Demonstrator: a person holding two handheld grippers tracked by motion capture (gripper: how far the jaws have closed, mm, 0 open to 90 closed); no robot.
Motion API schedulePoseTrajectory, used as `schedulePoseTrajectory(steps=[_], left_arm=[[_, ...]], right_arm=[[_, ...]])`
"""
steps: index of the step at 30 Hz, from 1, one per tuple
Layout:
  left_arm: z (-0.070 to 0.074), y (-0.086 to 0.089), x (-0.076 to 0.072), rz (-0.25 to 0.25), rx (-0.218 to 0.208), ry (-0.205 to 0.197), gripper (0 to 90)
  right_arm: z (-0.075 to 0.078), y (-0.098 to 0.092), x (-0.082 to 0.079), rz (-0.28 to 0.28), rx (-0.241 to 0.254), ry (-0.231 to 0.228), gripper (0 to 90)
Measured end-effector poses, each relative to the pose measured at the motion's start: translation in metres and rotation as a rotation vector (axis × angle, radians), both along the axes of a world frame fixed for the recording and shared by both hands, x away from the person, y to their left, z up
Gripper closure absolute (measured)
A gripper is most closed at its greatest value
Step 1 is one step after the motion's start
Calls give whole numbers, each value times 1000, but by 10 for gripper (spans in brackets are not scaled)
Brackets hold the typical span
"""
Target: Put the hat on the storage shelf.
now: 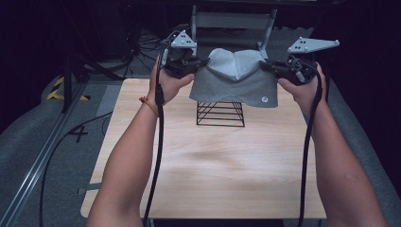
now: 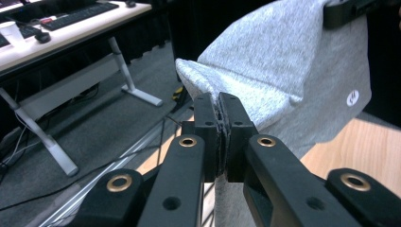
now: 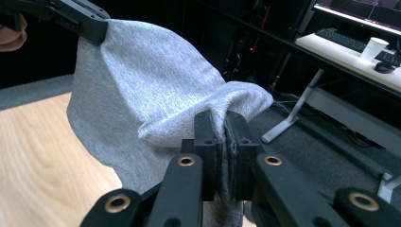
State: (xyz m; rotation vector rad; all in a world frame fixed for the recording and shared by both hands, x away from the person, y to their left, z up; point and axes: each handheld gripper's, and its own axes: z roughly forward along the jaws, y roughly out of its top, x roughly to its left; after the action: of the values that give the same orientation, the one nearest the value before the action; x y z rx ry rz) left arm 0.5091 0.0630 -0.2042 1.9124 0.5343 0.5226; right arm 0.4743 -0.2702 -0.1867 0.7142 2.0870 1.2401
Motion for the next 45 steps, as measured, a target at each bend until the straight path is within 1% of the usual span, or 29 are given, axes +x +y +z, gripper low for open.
schedulePoseTrajectory(steps=[2, 3, 4, 5, 8, 10, 11, 13, 14, 15, 17, 18, 19, 21, 24, 27, 28, 29, 31, 33, 36, 38, 40, 42, 45], left_arm=[[1, 1, 5, 11, -2, 2, 873], [2, 1, 9, 12, -13, 10, 873], [2, 1, 12, 20, -14, 11, 873], [2, 1, 15, 30, -9, 7, 873], [3, 0, 22, 40, -4, 8, 873], [3, 0, 26, 47, 1, 4, 873], [3, 0, 27, 55, 5, 1, 873], [2, 1, 30, 58, -5, 15, 873], [1, 2, 32, 60, -3, 10, 873], [0, 2, 33, 66, -14, 19, 873], [-1, 2, 36, 65, -16, 22, 873], [-4, 2, 39, 72, -15, 24, 873], [-5, 2, 41, 72, -24, 37, 873], [-8, 1, 44, 80, -10, 40, 873], [-11, 0, 48, 82, -21, 49, 873], [-15, -1, 53, 105, -4, 41, 873], [-16, -1, 54, 113, -7, 38, 873], [-16, 0, 56, 112, -21, 41, 873], [-16, 0, 59, 120, -30, 41, 873], [-16, -2, 61, 123, -16, 42, 873], [-16, -4, 64, 127, -18, 37, 873], [-16, -4, 65, 130, -20, 39, 873], [-16, -6, 67, 138, 0, 37, 873], [-18, -8, 69, 138, -1, 43, 873], [-23, -9, 71, 128, -7, 65, 873]], right_arm=[[1, 2, 7, -10, 1, 2, 851], [2, 2, 10, -16, 3, 3, 851], [2, 3, 15, -19, 1, 3, 851], [3, 4, 18, -25, 6, 3, 851], [5, 4, 27, -30, 21, 2, 851], [5, 4, 31, -37, 19, 1, 851], [5, 4, 34, -39, 23, 1, 851], [4, 4, 38, -42, 29, 6, 851], [3, 4, 40, -44, 31, 8, 851], [1, 4, 43, -46, 33, 12, 851], [0, 4, 45, -49, 28, 15, 851], [-3, 3, 50, -54, 33, 23, 851], [-4, 3, 52, -55, 30, 24, 851], [-6, 2, 55, -58, 32, 31, 851], [-8, 1, 58, -62, 30, 35, 851], [-13, 0, 64, -67, 37, 46, 851], [-14, 1, 65, -69, 32, 42, 851], [-14, 1, 67, -69, 30, 40, 851], [-15, 1, 69, -72, 42, 38, 851], [-15, 1, 72, -77, 44, 39, 851], [-15, -1, 76, -86, 53, 40, 851], [-15, -1, 77, -90, 52, 33, 851], [-16, -2, 80, -93, 54, 40, 851], [-18, -2, 83, -90, 57, 39, 851], [-22, 0, 87, -90, 60, 51, 851]])
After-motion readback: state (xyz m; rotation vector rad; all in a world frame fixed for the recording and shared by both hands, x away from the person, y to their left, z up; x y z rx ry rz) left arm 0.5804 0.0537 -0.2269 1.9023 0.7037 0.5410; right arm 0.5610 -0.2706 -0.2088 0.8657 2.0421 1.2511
